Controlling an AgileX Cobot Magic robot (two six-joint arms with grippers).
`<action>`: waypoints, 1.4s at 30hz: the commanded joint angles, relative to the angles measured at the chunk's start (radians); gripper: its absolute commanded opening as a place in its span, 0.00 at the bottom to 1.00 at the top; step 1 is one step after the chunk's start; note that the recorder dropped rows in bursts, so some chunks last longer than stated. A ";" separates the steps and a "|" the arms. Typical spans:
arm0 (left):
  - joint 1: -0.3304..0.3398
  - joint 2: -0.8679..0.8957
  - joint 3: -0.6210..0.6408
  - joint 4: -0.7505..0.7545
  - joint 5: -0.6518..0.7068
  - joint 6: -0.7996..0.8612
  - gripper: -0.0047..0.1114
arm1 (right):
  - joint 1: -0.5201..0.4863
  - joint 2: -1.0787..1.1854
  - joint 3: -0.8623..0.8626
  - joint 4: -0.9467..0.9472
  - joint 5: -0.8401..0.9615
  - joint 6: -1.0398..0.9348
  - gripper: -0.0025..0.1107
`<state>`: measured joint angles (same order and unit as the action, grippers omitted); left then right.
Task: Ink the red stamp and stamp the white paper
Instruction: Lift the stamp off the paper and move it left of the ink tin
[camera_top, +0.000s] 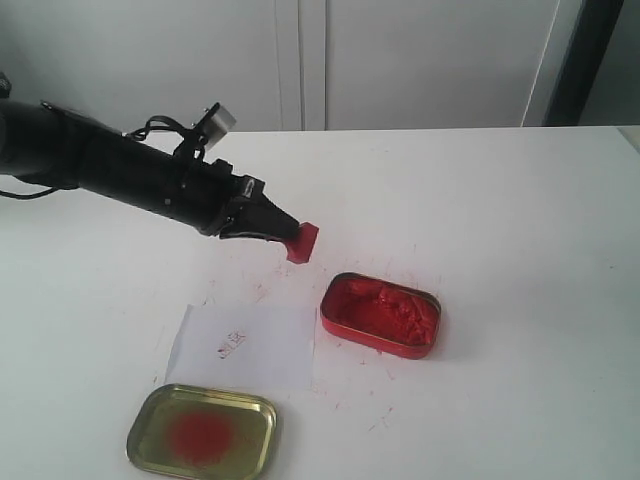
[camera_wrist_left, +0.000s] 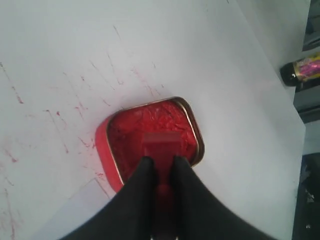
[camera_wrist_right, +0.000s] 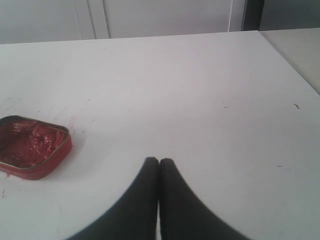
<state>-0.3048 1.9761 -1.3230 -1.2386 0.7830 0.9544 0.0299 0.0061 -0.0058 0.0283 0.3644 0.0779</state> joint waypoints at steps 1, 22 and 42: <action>0.037 0.018 -0.004 -0.043 0.009 0.014 0.04 | -0.002 -0.006 0.006 0.001 -0.014 0.005 0.02; 0.187 0.171 -0.004 -0.090 0.095 0.014 0.04 | -0.002 -0.006 0.006 0.001 -0.014 0.005 0.02; 0.189 0.216 -0.004 -0.086 0.046 -0.042 0.28 | -0.002 -0.006 0.006 0.001 -0.014 0.005 0.02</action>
<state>-0.1176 2.1936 -1.3230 -1.3134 0.8178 0.9207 0.0299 0.0061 -0.0058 0.0283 0.3644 0.0779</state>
